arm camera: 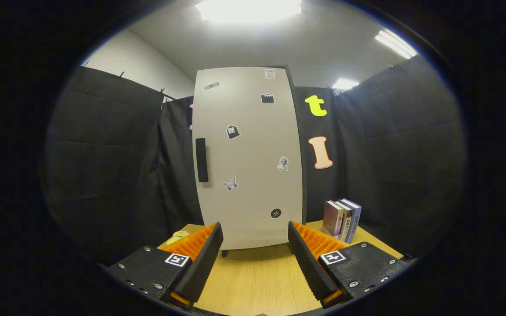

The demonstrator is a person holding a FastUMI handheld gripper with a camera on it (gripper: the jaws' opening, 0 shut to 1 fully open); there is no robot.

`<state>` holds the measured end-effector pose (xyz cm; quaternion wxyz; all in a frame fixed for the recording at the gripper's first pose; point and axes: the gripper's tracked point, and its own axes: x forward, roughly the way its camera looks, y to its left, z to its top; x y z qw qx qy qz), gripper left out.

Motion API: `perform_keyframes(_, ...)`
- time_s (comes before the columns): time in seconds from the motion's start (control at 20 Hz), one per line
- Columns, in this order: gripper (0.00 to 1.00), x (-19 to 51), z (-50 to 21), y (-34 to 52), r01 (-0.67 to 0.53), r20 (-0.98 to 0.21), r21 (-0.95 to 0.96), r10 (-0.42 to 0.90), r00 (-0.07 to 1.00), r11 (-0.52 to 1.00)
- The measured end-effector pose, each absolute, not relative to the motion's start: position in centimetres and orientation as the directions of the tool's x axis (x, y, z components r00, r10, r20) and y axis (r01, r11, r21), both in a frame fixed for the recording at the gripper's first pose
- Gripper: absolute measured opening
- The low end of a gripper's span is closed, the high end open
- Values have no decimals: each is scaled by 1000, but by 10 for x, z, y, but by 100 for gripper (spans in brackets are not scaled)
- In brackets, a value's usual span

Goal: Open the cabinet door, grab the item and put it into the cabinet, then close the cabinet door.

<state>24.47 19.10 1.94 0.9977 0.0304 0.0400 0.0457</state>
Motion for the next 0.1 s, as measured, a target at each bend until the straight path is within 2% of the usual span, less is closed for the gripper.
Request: perform_keyframes(0.1, 93, 245, 18, 191, -92, -81, 61, 96, 992, 994)
